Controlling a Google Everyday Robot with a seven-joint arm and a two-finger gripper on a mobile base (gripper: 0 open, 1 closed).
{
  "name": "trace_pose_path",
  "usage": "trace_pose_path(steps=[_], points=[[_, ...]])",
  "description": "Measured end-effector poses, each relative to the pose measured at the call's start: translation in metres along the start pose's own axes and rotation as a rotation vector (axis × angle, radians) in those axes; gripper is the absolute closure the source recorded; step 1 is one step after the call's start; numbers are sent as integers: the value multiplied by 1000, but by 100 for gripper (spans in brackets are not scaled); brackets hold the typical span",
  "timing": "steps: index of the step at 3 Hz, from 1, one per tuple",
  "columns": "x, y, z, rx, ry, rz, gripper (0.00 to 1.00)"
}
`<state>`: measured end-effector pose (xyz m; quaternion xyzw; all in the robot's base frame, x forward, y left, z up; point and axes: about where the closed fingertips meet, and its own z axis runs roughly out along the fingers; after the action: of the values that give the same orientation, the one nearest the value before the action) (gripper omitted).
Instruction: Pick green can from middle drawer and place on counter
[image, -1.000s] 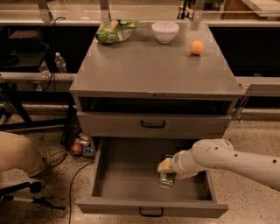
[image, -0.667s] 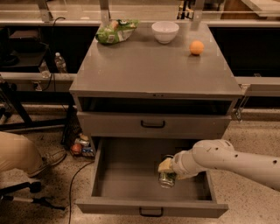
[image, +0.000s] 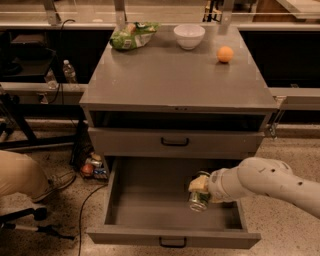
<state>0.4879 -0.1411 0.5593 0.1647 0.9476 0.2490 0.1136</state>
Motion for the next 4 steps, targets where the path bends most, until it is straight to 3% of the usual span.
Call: trace_pose_path(steps=[1, 2, 3, 4], points=[[-3, 11, -44, -11, -72, 64, 100], [-19, 36, -82, -75, -153, 132, 100], [-31, 56, -98, -126, -199, 126, 100], [-31, 56, -98, -126, -199, 126, 100]])
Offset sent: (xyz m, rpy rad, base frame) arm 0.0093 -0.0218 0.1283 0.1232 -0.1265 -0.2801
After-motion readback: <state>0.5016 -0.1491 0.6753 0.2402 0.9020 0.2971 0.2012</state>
